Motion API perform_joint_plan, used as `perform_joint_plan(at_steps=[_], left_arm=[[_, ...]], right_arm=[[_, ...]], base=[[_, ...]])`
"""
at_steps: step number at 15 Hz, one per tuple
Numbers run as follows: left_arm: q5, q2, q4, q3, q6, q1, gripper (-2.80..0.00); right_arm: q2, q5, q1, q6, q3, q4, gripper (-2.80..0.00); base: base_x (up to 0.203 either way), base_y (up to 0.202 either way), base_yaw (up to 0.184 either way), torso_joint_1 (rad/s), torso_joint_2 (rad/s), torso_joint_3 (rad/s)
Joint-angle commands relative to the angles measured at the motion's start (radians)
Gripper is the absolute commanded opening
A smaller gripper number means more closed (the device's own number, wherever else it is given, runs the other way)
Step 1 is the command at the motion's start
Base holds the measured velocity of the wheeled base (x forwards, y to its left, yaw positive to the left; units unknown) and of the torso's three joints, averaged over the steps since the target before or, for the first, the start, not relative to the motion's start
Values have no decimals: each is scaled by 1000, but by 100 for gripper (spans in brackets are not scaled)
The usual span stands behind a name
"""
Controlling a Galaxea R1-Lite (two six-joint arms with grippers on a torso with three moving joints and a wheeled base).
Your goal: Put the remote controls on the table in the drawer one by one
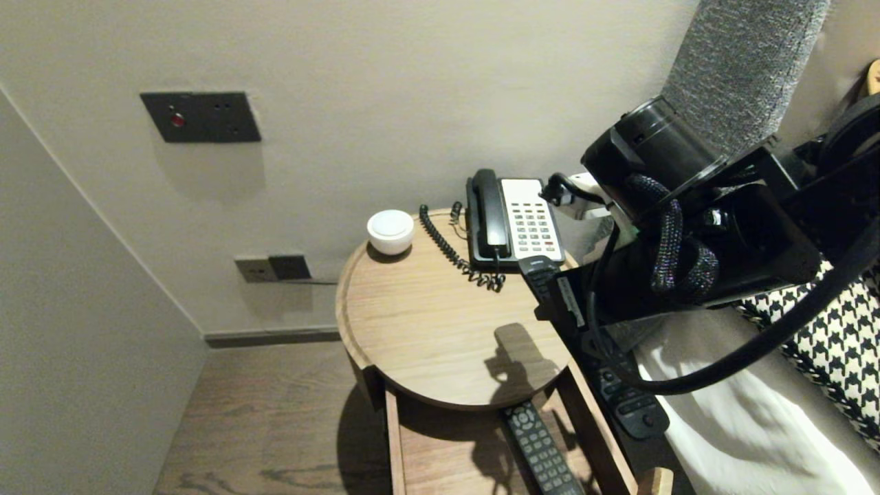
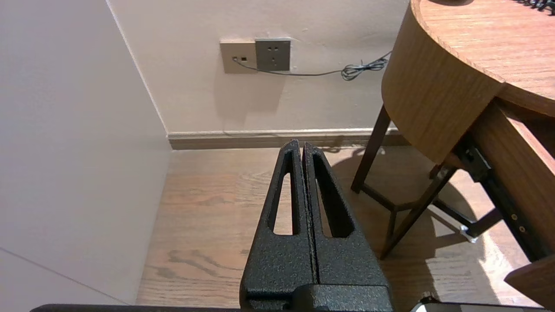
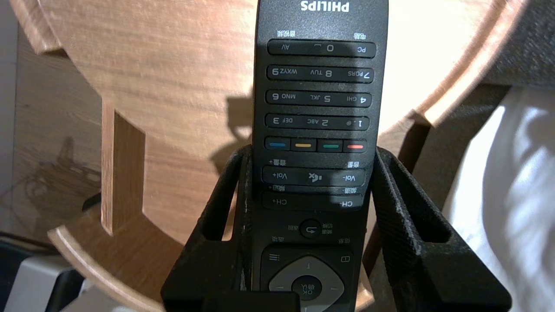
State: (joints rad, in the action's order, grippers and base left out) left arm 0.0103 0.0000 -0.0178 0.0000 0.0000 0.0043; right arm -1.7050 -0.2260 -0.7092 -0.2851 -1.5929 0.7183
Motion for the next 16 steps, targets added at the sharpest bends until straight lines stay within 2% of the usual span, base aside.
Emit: perform_joint_plan(at_steps=[1,3,4,7,8,12,16], left_arm=[[0,0,-1,0,0,0,-280],[0,0,-1,0,0,0,-280],[0,0,-1,0,0,0,-280],[0,0,-1,0,0,0,-280],[0,0,-1,0,0,0,-280],[0,0,-1,0,0,0,-280],[0,0,-1,0,0,0,-280]], right_arm=[[33,-1,2,-2,16,4,-280],[33,0,2,-3,17,3,-280],[56,46,3,-19,46,-25,-280],[145,199,5,-67,270,-106,-280],[160,232,5,-80,289,-128,-280],[163,241,5,-80,294,-135,-280],[187,432,7,-78,528,-212,-280]], base=[[0,0,0,0,0,0],[0,0,0,0,0,0],[0,0,0,0,0,0],[0,0,0,0,0,0],[0,0,0,0,0,0],[0,0,0,0,0,0],[0,0,0,0,0,0]])
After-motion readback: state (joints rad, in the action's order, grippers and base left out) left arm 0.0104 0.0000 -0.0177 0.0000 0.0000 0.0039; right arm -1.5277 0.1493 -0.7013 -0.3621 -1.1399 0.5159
